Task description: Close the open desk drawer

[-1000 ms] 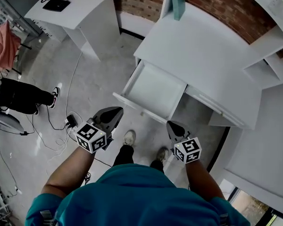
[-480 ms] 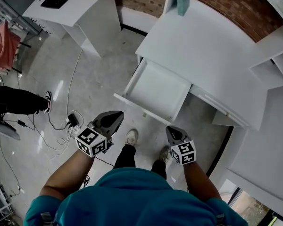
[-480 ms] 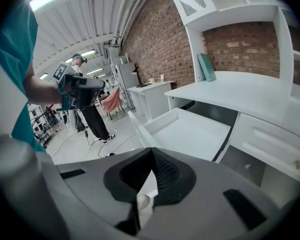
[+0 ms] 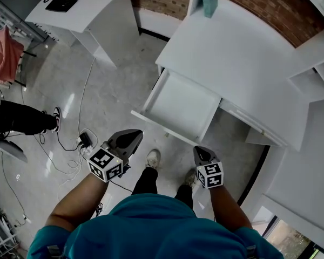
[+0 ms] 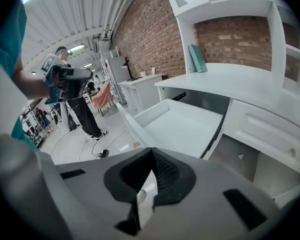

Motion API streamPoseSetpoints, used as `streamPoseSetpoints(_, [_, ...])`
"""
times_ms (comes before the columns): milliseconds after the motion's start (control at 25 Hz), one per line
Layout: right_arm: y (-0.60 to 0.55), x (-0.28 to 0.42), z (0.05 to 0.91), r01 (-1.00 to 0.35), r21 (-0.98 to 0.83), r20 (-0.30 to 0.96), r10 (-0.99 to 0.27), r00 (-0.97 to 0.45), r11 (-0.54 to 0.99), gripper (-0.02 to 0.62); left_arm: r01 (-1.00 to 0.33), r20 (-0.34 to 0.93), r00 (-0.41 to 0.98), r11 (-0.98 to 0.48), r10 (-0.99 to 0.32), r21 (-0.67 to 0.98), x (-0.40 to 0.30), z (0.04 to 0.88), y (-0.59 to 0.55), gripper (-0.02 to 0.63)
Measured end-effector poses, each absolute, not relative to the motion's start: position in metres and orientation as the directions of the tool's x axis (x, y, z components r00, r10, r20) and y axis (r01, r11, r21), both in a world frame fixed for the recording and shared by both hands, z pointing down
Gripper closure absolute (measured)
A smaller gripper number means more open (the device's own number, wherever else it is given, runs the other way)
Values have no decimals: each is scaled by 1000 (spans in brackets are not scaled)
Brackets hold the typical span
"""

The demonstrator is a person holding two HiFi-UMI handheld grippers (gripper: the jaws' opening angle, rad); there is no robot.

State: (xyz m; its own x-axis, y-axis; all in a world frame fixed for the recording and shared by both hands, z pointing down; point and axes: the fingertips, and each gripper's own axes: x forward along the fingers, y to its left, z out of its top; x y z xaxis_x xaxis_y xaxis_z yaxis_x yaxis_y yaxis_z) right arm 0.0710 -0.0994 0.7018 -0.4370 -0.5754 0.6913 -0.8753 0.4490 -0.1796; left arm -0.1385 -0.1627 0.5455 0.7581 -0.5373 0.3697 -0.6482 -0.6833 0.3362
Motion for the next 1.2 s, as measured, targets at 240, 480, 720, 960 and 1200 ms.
streamPoseSetpoints(240, [-93,65,713,-873,-187,703,-560,-439,450,575,-639,370,765,-693,-527,334,-133,546,-166,591])
streamPoseSetpoints(480, [-100,66,715,-885,-158,700,-582,-413,439,575,-633,370,770,-700,-520,331,-129,547,-168,591])
streamPoseSetpoints(720, [-114,73,716,-902,-147,697,-604,-385,406,575,-638,368,766,-695,-528,331,-134,549,-173,591])
streamPoseSetpoints(960, [-128,77,717,-908,-128,698,-614,-368,398,575,-637,361,767,-695,-530,333,-132,551,-181,591])
streamPoseSetpoints(1200, [-141,76,718,-912,-115,695,-624,-357,394,575,-630,356,774,-697,-524,342,-129,553,-188,591])
